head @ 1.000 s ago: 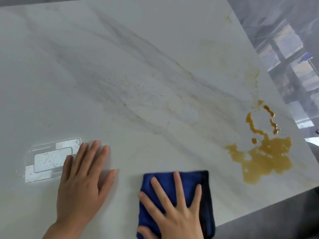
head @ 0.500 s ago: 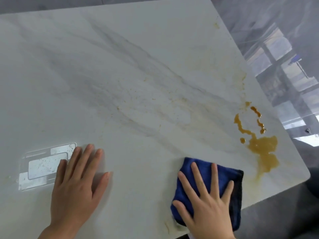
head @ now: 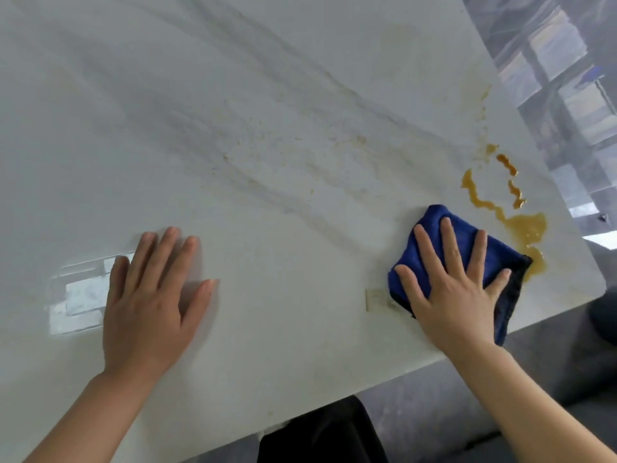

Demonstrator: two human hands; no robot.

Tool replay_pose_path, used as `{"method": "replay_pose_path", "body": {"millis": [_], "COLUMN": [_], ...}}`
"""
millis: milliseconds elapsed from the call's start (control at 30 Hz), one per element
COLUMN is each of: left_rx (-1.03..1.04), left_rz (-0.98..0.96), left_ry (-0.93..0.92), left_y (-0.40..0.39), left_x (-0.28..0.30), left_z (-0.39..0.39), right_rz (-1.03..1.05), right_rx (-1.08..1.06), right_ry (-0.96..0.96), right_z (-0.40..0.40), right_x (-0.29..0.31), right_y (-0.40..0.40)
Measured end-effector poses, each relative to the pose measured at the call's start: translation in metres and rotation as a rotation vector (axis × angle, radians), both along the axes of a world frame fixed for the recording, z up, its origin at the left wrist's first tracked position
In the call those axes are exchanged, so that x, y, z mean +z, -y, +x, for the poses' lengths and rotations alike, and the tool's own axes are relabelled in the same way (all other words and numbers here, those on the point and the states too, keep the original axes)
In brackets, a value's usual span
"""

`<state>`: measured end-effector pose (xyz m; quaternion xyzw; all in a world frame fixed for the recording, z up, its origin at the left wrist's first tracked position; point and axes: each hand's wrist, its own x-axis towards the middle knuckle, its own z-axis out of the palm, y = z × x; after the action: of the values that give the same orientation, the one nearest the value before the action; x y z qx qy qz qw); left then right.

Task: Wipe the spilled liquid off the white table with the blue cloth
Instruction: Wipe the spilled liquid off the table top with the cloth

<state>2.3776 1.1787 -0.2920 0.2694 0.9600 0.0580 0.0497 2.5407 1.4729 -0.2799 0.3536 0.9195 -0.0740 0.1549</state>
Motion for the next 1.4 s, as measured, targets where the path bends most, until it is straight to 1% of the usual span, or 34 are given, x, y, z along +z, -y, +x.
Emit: {"method": "replay_pose_path", "body": {"millis": [133, 200, 267, 333, 433, 533, 600, 633, 667, 767, 867, 933, 1033, 1100, 1167, 1200, 1267, 1333, 1400], "left_rx": [0.004, 0.007, 0.006, 0.011, 0.018, 0.016, 0.009, 0.011, 0.011, 0.006, 0.006, 0.003, 0.010, 0.009, 0.005, 0.006, 0.009, 0.004, 0.003], "left_rz": [0.013, 0.021, 0.027, 0.026, 0.028, 0.032, 0.031, 0.032, 0.033, 0.033, 0.035, 0.031, 0.031, 0.035, 0.039, 0.039, 0.039, 0.041, 0.044], "left_ry": [-0.022, -0.018, -0.017, -0.009, 0.008, 0.009, 0.005, 0.007, 0.008, 0.012, 0.030, 0.040, 0.057, 0.049, 0.047, 0.051, 0.055, 0.051, 0.044], "left_y": [0.000, 0.001, 0.000, 0.001, 0.000, 0.000, 0.000, 0.000, 0.000, -0.001, 0.000, 0.001, 0.000, 0.000, 0.000, 0.000, 0.000, -0.001, -0.002], "left_x": [-0.003, -0.004, -0.005, -0.006, -0.005, -0.003, -0.003, -0.003, -0.003, -0.003, -0.004, -0.003, -0.002, -0.002, -0.002, -0.002, -0.002, -0.003, -0.002], "left_z": [0.000, -0.001, -0.002, -0.002, -0.002, -0.002, -0.002, -0.003, -0.003, -0.003, -0.003, -0.003, -0.003, -0.003, -0.003, -0.003, -0.003, -0.004, -0.003], "right_rz": [-0.028, -0.030, -0.013, 0.002, -0.015, -0.007, -0.018, -0.030, -0.028, -0.024, -0.006, 0.014, 0.015, 0.006, -0.012, -0.015, -0.033, -0.071, -0.032], "right_rx": [0.159, 0.236, 0.289, 0.254, 0.097, -0.050, -0.132, -0.131, -0.084, 0.180, 0.326, 0.308, 0.132, -0.009, -0.101, -0.110, -0.038, 0.061, 0.143], "right_ry": [-0.015, -0.036, -0.085, -0.119, -0.121, -0.098, -0.077, -0.064, -0.051, -0.043, -0.086, -0.131, -0.105, -0.063, -0.032, -0.020, -0.008, 0.009, -0.024], "right_z": [0.010, -0.002, -0.025, -0.052, -0.068, -0.043, -0.021, -0.013, -0.008, -0.010, -0.041, -0.063, -0.067, -0.040, -0.001, 0.016, 0.037, 0.037, 0.022], "right_x": [0.000, -0.003, -0.008, -0.010, -0.008, -0.003, -0.001, 0.000, -0.001, -0.002, -0.006, -0.010, -0.010, -0.006, 0.000, 0.002, 0.003, 0.001, -0.004], "right_y": [0.031, 0.027, 0.008, -0.022, -0.067, -0.081, -0.067, -0.054, -0.037, 0.005, -0.001, -0.029, -0.080, -0.100, -0.093, -0.079, -0.046, -0.030, -0.039]}}
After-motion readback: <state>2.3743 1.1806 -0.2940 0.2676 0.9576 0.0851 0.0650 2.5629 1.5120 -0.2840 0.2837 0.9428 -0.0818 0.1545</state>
